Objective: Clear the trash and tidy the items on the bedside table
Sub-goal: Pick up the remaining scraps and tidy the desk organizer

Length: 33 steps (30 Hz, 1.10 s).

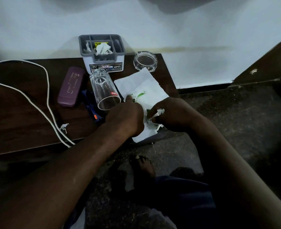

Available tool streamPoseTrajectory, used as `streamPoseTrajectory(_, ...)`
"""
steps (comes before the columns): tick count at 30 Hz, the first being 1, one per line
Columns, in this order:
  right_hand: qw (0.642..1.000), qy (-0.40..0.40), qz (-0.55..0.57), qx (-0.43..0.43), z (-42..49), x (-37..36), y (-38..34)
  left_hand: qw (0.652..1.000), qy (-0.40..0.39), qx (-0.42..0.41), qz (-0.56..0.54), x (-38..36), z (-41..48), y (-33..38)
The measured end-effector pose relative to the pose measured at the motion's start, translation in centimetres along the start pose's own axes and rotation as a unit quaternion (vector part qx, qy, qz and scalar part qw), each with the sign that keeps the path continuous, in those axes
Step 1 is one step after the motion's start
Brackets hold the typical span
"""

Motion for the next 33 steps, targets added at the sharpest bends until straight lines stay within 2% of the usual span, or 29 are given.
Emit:
streamPoseTrajectory(3, 0.997, -0.034, -0.063, -0.001, 0.1, -1.0, -0.3, 0.999, 0.027, 0.002, -0.019, 0.4, -0.2, -0.1)
streamPoseTrajectory(6, 0.995, -0.031, -0.095, 0.0, 0.4, -1.2, -0.7, 0.994, 0.095, -0.013, -0.055, 1.0, -0.6, 0.0)
streamPoseTrajectory(12, 0.993, 0.116, -0.019, 0.014, 0.6, 1.3, -1.0, 0.963, 0.244, -0.053, -0.104, 3.6, -0.8, -0.6)
streamPoseTrajectory(15, 0.972, 0.226, 0.071, -0.008, 0.5, 2.6, -0.5, 0.944, 0.285, -0.018, -0.167, 4.8, -0.6, -1.7)
streamPoseTrajectory(17, 0.959, 0.261, 0.112, -0.019, 0.7, 3.0, -0.2, 0.931, 0.298, 0.01, -0.21, 5.3, -0.5, -2.6)
streamPoseTrajectory(22, 0.95, 0.279, 0.138, -0.024, 0.8, 2.9, -0.5, 0.916, 0.3, 0.031, -0.266, 5.7, -0.7, -3.5)
streamPoseTrajectory(26, 0.946, 0.285, 0.157, -0.014, 0.7, 2.7, -1.1, 0.899, 0.212, 0.04, -0.381, 4.9, -0.3, -4.1)
streamPoseTrajectory(30, 0.962, 0.223, 0.157, -0.021, 0.7, 1.8, -1.4, 0.869, 0.157, 0.049, -0.467, 4.4, -0.1, -4.2)
streamPoseTrajectory(33, 0.989, 0.127, 0.078, 0.012, 0.6, 0.9, -2.1, 0.864, 0.134, 0.042, -0.484, 4.3, 0.2, -4.0)
Point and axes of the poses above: each hand's wrist, its own z-axis towards the middle knuckle, its own x-axis out of the back of the hand, y = z × x, the point moved 4 cm from there along z, towards the middle knuckle, and after that the axes turned 1 degree about z, right-handed, at the moved point
